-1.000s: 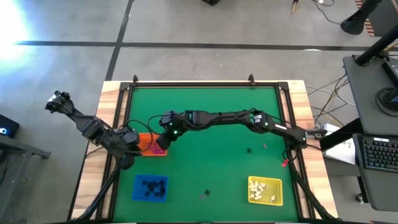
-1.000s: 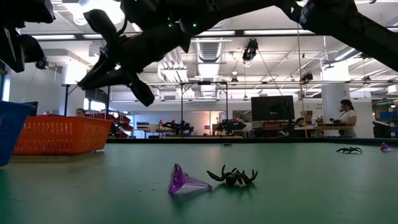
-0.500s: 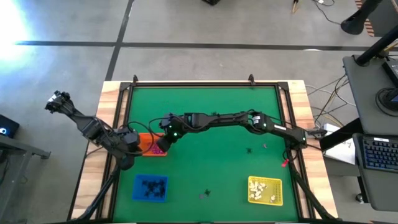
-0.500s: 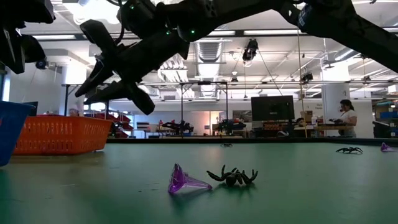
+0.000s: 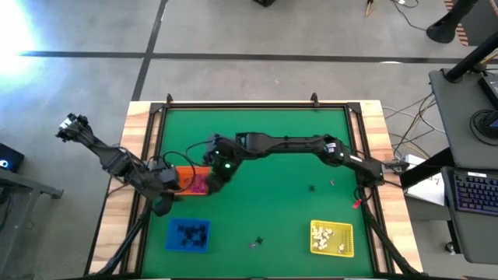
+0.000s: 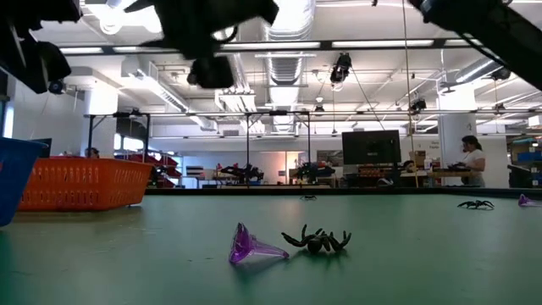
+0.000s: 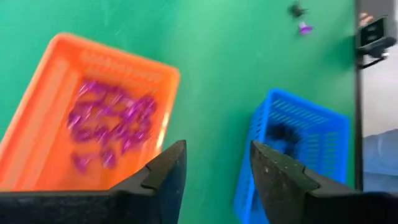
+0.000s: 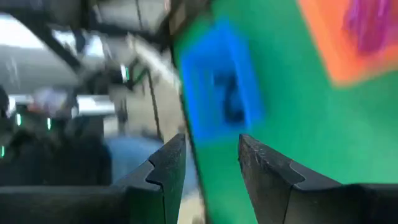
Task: Sort Halloween decoration
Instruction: Put the violet witch hat toy into the orange bin
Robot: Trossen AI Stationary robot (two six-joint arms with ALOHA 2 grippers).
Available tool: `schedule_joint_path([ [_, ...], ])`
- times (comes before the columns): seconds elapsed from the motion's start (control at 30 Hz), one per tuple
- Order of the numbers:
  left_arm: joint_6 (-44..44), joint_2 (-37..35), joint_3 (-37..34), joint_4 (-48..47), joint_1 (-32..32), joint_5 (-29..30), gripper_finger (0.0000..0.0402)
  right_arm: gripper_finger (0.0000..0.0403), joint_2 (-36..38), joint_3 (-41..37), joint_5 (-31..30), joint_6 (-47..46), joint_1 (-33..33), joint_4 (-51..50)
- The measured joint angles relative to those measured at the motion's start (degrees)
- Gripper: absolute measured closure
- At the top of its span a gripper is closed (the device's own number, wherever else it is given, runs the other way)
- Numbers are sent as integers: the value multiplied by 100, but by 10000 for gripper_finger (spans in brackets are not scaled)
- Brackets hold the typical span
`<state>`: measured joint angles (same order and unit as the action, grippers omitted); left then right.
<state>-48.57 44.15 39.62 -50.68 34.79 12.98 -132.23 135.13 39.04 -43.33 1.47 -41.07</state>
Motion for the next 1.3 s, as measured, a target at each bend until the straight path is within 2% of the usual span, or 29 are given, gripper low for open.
schedule_joint_path([
  [0.07,218,105,0,261,0,2,237,267,271,-62,103,199,-121,-779],
  [0.13,419,226,0,493,0,6,235,270,540,-64,-183,533,-270,-1610],
  [0.3,638,556,0,616,0,8,242,275,1217,-64,-2551,558,-754,-3518],
  [0.4,810,715,0,632,0,6,246,275,1409,-64,-3688,218,-1077,-3961],
  [0.47,899,797,0,689,0,6,248,275,1447,-64,-3872,-8,-1260,-4039],
  [0.67,1143,1035,0,1229,0,-1,251,275,1283,-90,-3887,-371,-1673,-4354],
  [0.8,1440,1258,0,2004,0,-136,251,275,1152,-107,-4071,-773,-1832,-4952],
  [0.97,1710,1645,0,3007,0,-191,251,275,1240,-127,-4249,-914,-1877,-4890],
  [1.3,1314,2883,2,4398,-3,-199,251,275,1883,-131,-5253,-870,-1833,-4896],
])
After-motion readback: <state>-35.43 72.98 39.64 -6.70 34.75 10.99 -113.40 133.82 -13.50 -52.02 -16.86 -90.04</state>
